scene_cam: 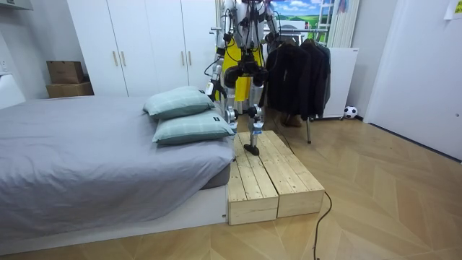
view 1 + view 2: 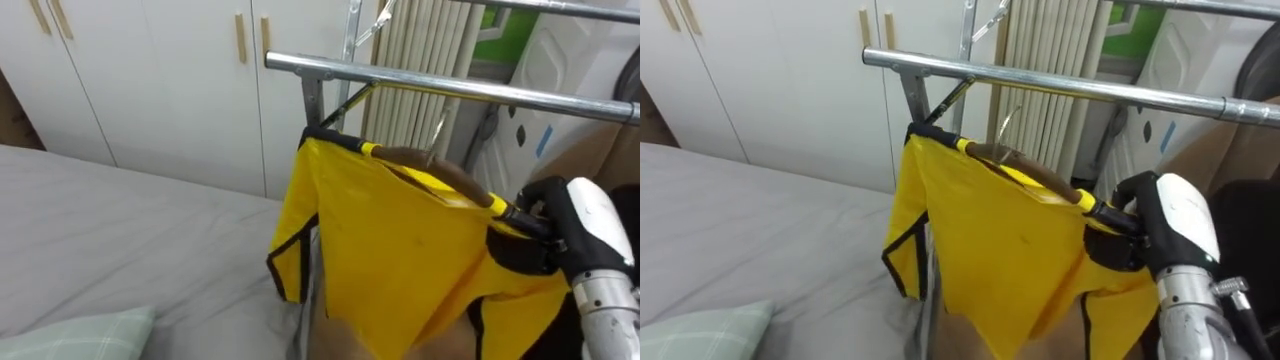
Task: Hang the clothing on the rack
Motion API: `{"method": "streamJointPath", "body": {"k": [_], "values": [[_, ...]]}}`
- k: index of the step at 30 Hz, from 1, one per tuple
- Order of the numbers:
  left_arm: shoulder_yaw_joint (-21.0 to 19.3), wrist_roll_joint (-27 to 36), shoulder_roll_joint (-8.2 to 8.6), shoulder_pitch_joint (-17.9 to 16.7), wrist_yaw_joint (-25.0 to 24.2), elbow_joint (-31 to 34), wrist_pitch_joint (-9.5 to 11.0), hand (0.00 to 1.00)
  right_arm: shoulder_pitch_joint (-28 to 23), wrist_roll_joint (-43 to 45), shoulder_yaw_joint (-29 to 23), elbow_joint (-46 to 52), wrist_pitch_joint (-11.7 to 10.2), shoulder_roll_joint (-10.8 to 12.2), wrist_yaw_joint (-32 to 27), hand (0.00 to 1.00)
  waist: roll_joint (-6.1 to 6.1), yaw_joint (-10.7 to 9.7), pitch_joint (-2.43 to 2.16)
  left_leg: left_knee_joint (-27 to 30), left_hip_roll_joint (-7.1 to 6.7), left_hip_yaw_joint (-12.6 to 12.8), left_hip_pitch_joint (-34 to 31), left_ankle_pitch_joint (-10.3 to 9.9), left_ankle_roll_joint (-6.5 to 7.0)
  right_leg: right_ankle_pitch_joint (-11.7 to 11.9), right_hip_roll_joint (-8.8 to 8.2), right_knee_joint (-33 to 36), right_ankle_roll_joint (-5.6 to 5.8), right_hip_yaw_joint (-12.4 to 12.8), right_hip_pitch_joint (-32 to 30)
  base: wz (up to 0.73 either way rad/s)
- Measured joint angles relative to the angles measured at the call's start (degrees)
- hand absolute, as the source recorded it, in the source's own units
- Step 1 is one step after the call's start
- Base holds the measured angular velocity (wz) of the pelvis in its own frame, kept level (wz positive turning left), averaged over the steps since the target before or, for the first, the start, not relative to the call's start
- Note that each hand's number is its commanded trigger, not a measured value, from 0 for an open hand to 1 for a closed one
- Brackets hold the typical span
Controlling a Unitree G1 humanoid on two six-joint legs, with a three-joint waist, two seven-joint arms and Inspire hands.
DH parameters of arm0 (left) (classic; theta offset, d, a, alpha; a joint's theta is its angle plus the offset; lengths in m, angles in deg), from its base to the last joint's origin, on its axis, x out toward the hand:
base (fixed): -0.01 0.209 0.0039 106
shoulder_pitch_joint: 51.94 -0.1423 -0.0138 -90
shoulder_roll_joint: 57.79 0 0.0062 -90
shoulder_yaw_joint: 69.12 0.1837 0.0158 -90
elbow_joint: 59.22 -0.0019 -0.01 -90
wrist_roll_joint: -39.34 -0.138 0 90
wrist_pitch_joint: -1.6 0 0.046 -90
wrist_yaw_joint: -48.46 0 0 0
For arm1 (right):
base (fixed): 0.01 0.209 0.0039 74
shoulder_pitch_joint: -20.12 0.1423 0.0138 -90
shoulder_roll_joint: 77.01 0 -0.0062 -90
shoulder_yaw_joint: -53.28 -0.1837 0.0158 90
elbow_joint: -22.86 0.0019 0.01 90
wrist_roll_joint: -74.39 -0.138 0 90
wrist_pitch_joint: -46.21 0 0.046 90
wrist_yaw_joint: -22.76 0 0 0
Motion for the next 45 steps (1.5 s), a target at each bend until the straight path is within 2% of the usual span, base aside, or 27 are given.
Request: {"method": "streamJointPath", "body": {"k": [5, 10, 19, 37, 41, 45], "values": [[-0.36, -0.17, 0.00, -0.12, -0.06, 0.18, -0.06, 0.00, 0.01, -2.05, -0.13, -0.37, 0.58, -0.01, 6.09, 1.00, 0.01, -0.12, -0.01, 0.00, 0.04, 0.00, 0.11, 0.00, 0.00, 0.05, -0.01, -0.46, -0.08, 0.02, 0.45, 0.01], [-0.31, -0.18, -0.01, -0.10, -0.04, 0.45, -0.05, 0.00, 0.06, -2.62, -0.04, -1.16, 1.68, 0.00, 12.41, 1.00, -0.05, 0.62, -0.04, 0.01, 0.01, -0.04, 0.18, 0.00, 0.00, 0.05, -0.07, -0.65, -0.09, -0.16, 0.62, 0.00], [-0.84, -0.23, 0.00, -0.09, -0.05, 0.44, -0.05, 0.00, 0.12, -2.61, -0.05, -2.22, 2.97, 0.00, 17.60, 1.00, -0.13, 0.66, -0.02, 0.01, 0.02, -0.03, 0.19, 0.00, 0.00, 0.07, -0.04, -0.68, -0.13, -0.02, 0.68, 0.00], [-1.36, -0.27, 0.00, -0.20, -0.04, 0.44, -0.05, 0.00, 0.20, 0.03, -0.76, -2.12, 2.98, 0.00, 16.87, 1.00, -0.48, 0.43, 0.06, 0.03, -0.03, -0.08, 0.42, 0.00, 0.00, 0.01, 0.00, -0.19, -0.05, 0.08, 0.68, 0.00], [-2.02, -0.27, -0.01, -0.22, -0.03, 0.44, -0.05, 0.00, 2.26, 2.94, -1.24, -2.11, 2.99, -0.01, 14.91, 1.00, -0.96, 0.05, 0.29, 0.01, -0.12, 0.06, 0.70, 0.00, 0.00, -0.49, 0.11, 0.79, 0.06, 0.47, 0.46, -0.02], [-2.45, -1.90, -0.01, -0.29, 0.00, 0.44, -0.03, 0.00, 4.06, 6.29, -2.58, -1.53, 2.94, -0.01, 11.76, 1.00, -1.33, 0.18, 0.09, 0.03, -0.15, 0.00, 0.70, 0.00, 0.00, -0.55, 0.22, 0.78, 0.12, 0.87, 0.53, 0.00]]}}
